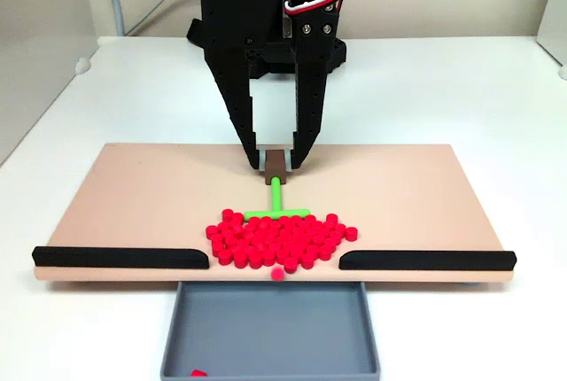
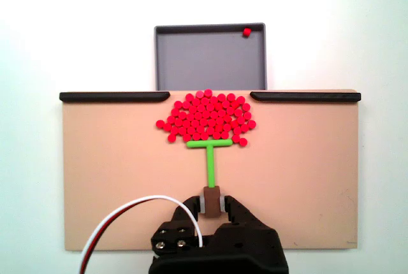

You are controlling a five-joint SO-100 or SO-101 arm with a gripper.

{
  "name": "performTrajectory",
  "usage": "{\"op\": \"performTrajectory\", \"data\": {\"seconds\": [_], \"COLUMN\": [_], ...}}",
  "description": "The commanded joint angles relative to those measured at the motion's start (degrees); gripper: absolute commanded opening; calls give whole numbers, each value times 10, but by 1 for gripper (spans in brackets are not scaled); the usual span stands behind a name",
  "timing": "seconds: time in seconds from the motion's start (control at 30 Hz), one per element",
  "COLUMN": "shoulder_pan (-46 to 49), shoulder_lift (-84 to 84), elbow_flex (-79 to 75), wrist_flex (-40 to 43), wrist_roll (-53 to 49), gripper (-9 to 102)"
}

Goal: Push granules from bottom to the grey container

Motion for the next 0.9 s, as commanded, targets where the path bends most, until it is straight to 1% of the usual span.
{"op": "performTrajectory", "data": {"seconds": [0.0,0.47,0.87], "shoulder_pan": [2,6,7], "shoulder_lift": [-31,-82,-98], "elbow_flex": [-8,-68,-88], "wrist_flex": [2,2,2], "wrist_roll": [-3,-1,-4], "gripper": [0,0,0]}}
